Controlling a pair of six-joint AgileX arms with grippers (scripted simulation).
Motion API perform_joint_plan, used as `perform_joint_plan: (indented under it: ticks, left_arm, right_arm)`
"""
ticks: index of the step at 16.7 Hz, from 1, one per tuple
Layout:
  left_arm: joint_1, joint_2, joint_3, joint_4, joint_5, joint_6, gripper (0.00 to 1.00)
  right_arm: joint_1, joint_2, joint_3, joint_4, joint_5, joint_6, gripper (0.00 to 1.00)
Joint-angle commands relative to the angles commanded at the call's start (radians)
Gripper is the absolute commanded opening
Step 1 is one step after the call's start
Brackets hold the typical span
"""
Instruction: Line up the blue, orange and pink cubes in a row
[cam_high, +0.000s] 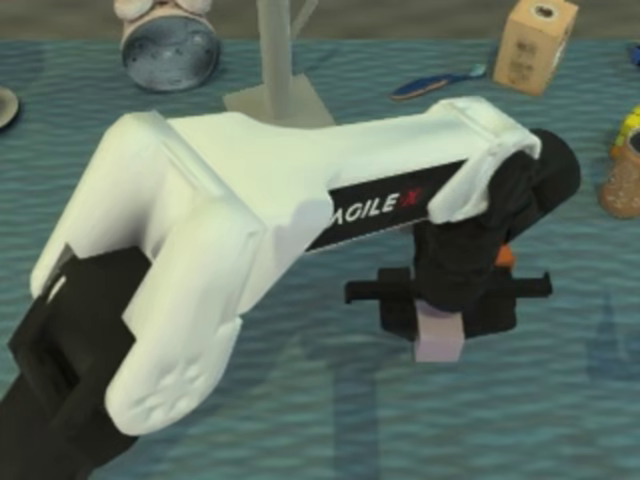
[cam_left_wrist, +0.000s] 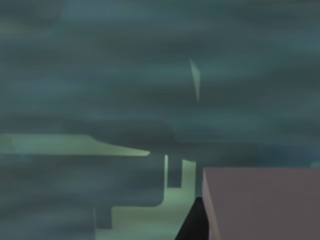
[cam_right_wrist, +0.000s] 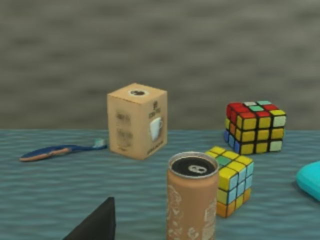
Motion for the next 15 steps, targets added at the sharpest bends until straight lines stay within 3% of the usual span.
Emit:
perform_joint_plan:
  ticks: [6, 15]
  left_arm:
    - [0.000, 0.000, 0.000, 0.000, 0.000, 0.000, 0.98]
    - [0.000, 0.000, 0.000, 0.000, 0.000, 0.000, 1.00]
  right_arm:
    - [0.000, 0.000, 0.000, 0.000, 0.000, 0.000, 1.00]
    - [0.000, 0.000, 0.000, 0.000, 0.000, 0.000, 1.00]
